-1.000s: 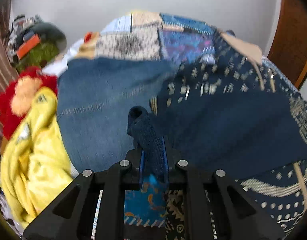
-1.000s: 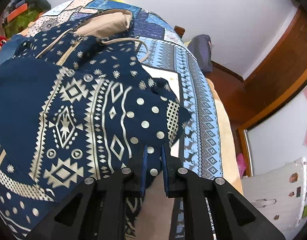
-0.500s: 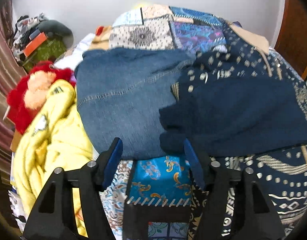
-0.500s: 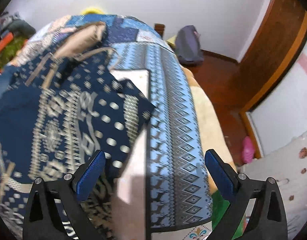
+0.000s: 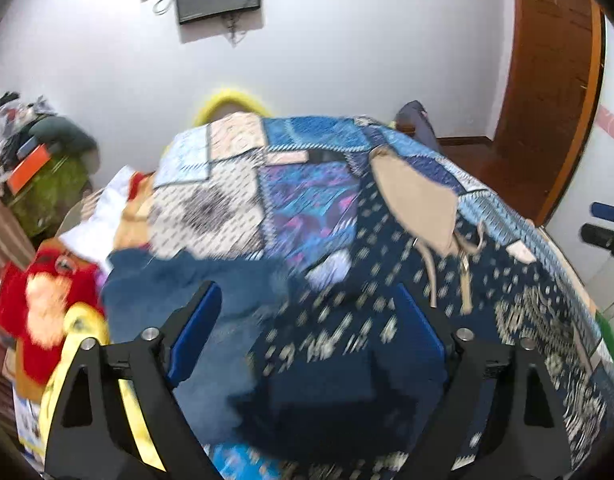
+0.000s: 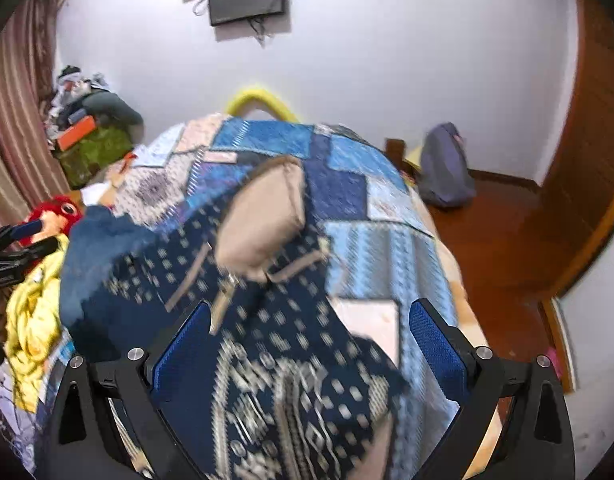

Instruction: Fold large clothes

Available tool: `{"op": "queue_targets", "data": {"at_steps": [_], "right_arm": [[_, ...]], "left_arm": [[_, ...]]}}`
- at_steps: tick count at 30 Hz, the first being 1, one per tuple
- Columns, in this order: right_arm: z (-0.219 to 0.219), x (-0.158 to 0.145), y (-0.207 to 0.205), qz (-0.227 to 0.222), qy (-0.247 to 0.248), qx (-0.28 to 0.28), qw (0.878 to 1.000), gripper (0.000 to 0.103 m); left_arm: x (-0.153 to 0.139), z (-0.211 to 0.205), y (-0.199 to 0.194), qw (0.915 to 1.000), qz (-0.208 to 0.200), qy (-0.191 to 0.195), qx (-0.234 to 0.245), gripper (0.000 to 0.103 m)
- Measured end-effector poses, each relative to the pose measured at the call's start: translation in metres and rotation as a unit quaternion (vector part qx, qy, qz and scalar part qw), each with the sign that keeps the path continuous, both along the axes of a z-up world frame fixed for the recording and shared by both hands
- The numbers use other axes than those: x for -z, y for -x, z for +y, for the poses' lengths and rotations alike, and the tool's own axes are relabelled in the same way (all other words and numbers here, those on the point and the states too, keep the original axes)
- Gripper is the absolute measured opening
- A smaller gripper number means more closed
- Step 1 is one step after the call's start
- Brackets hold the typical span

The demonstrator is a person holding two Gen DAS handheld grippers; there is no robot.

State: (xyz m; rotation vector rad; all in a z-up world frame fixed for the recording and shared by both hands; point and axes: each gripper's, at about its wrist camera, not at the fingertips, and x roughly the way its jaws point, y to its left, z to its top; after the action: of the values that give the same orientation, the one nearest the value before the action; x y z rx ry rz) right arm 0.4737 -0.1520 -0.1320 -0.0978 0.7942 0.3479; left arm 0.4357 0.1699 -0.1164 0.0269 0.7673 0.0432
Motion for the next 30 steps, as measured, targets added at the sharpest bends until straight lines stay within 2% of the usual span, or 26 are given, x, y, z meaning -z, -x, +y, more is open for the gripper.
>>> {"op": "queue_targets", "data": {"at_steps": [1, 3, 8, 11, 14, 16, 19, 21, 22, 24, 25, 27, 29, 30], "right_arm": [[0.005, 0.001, -0.009, 0.006, -0.006, -0.005, 1.000, 0.099], [0.015, 0.008, -0.032, 0.025, -0.011, -0.012, 1.000, 0.099], [0.032, 0.046, -0.095, 0.097, -0.035, -0.002, 0.995, 0.099], [0.034, 0.078, -0.130, 0.149, -0.061, 0.016, 0.987, 0.099], [0.034, 0.112, -0.161, 0.204, -0.099, 0.042, 0.973, 0.099], [0.037, 0.129, -0.177, 0.224, -0.111, 0.045, 0.967, 0.098], [0.044, 0.148, -0.193, 0.232, -0.096, 0.052, 0.967, 0.091], [0.049, 0.158, -0.198, 0.236, -0.095, 0.049, 0.966, 0.080], [0.052, 0.159, -0.198, 0.230, -0.089, 0.047, 0.968, 0.077], [0.060, 0.157, -0.194, 0.215, -0.077, 0.023, 0.973, 0.050], [0.063, 0.156, -0.192, 0.213, -0.078, 0.013, 0.974, 0.045], [0.064, 0.154, -0.187, 0.207, -0.081, 0.008, 0.975, 0.028], [0.061, 0.152, -0.182, 0.204, -0.080, 0.004, 0.976, 0.019], [0.059, 0.149, -0.179, 0.202, -0.083, 0.003, 0.976, 0.014]], "left_arm": [[0.000, -0.005, -0.012, 1.0000, 0.002, -0.003, 0.000, 0.097], [0.002, -0.013, -0.035, 1.0000, 0.008, 0.005, 0.002, 0.097], [0.036, -0.019, -0.103, 0.9962, 0.067, 0.055, 0.006, 0.097], [0.059, -0.021, -0.133, 0.9929, 0.096, 0.069, 0.000, 0.097], [0.084, -0.025, -0.158, 0.9895, 0.121, 0.079, -0.008, 0.097], [0.098, -0.028, -0.172, 0.9870, 0.134, 0.089, -0.004, 0.097], [0.117, -0.034, -0.191, 0.9834, 0.150, 0.102, 0.001, 0.097], [0.126, -0.037, -0.199, 0.9832, 0.149, 0.106, -0.005, 0.097], [0.128, -0.037, -0.201, 0.9836, 0.143, 0.110, -0.009, 0.094], [0.134, -0.036, -0.200, 0.9839, 0.130, 0.122, -0.016, 0.076], [0.136, -0.036, -0.199, 0.9851, 0.124, 0.117, -0.019, 0.070], [0.136, -0.039, -0.194, 0.9883, 0.109, 0.106, -0.013, 0.056], [0.129, -0.042, -0.187, 0.9895, 0.102, 0.102, 0.003, 0.022], [0.122, -0.044, -0.183, 0.9893, 0.101, 0.104, 0.010, 0.014]]}}
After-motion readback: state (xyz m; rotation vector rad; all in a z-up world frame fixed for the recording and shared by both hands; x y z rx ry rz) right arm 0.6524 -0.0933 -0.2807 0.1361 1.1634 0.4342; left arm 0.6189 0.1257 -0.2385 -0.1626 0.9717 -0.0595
